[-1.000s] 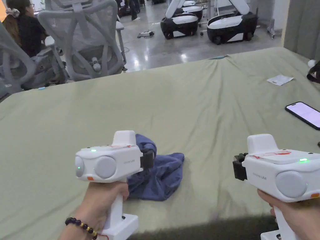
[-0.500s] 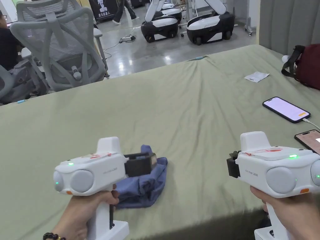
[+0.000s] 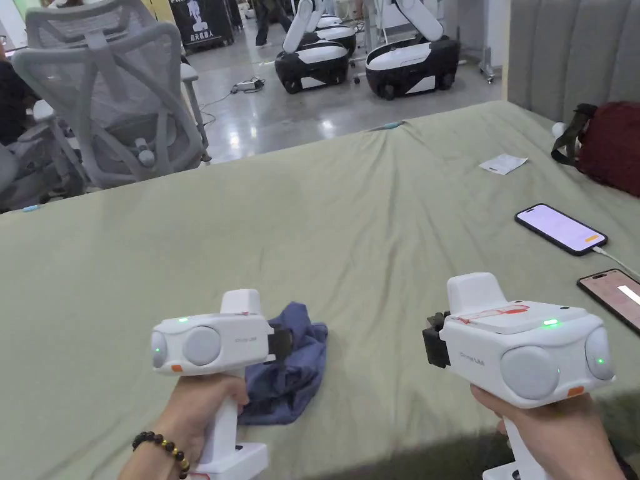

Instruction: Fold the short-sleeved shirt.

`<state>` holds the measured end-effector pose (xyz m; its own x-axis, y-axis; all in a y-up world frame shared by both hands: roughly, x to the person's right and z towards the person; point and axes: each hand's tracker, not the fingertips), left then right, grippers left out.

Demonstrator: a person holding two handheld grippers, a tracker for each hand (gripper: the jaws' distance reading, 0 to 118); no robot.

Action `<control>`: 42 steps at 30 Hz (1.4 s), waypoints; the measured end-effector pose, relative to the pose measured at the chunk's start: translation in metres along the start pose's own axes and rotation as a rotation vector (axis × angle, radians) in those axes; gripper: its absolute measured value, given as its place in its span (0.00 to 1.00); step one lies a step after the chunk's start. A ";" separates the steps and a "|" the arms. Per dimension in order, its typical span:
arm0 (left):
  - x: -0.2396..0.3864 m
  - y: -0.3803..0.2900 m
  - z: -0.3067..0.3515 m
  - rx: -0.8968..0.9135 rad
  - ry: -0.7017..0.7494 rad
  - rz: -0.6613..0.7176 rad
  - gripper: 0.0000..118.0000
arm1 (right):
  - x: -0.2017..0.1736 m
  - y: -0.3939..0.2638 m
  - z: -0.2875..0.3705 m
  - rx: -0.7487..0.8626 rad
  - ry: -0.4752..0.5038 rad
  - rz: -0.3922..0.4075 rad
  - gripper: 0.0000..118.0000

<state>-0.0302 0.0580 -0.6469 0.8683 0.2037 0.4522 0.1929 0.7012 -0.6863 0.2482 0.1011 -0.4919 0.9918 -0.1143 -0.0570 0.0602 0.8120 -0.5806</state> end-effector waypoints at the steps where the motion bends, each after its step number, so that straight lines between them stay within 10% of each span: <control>1: 0.012 -0.005 -0.012 -0.001 -0.009 -0.019 0.00 | 0.001 0.000 0.001 0.001 -0.002 0.001 0.00; 10: 0.022 -0.003 -0.001 0.070 -0.016 0.046 0.00 | -0.010 0.007 0.003 -0.004 -0.025 0.044 0.00; 18: -0.036 -0.016 0.095 0.213 0.021 0.132 0.00 | -0.095 0.052 -0.087 -0.046 0.390 0.051 0.00; 21: -0.064 -0.028 0.113 0.205 0.093 0.153 0.00 | -0.114 0.045 -0.125 -0.165 0.301 0.157 0.00; 24: -0.081 -0.040 0.122 0.211 0.088 0.187 0.01 | -0.105 0.024 -0.158 -0.277 0.278 0.100 0.00; 26: -0.092 -0.043 0.119 0.200 0.086 0.202 0.31 | -0.098 0.009 -0.171 -0.282 0.270 0.119 0.00; 28: -0.097 -0.047 0.113 0.186 0.084 0.207 0.38 | -0.088 0.009 -0.166 -0.250 0.314 0.053 0.00; 31: -0.107 -0.051 0.093 0.168 0.105 0.243 0.92 | -0.085 0.010 -0.163 -0.265 0.305 0.066 0.00; 32: -0.111 -0.053 0.087 0.173 0.106 0.262 0.96 | -0.084 0.008 -0.164 -0.260 0.310 0.073 0.00; 38: -0.120 -0.059 0.044 0.108 0.035 0.448 0.78 | -0.089 0.005 -0.161 -0.242 0.295 0.088 0.00; 42: -0.111 -0.056 0.045 0.149 0.018 0.431 0.47 | -0.091 0.005 -0.162 -0.239 0.287 0.101 0.00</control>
<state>-0.1581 0.0267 -0.6329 0.8628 0.4879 0.1324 -0.2547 0.6458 -0.7197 0.1401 0.0226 -0.6209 0.9176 -0.2237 -0.3287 -0.0973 0.6752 -0.7312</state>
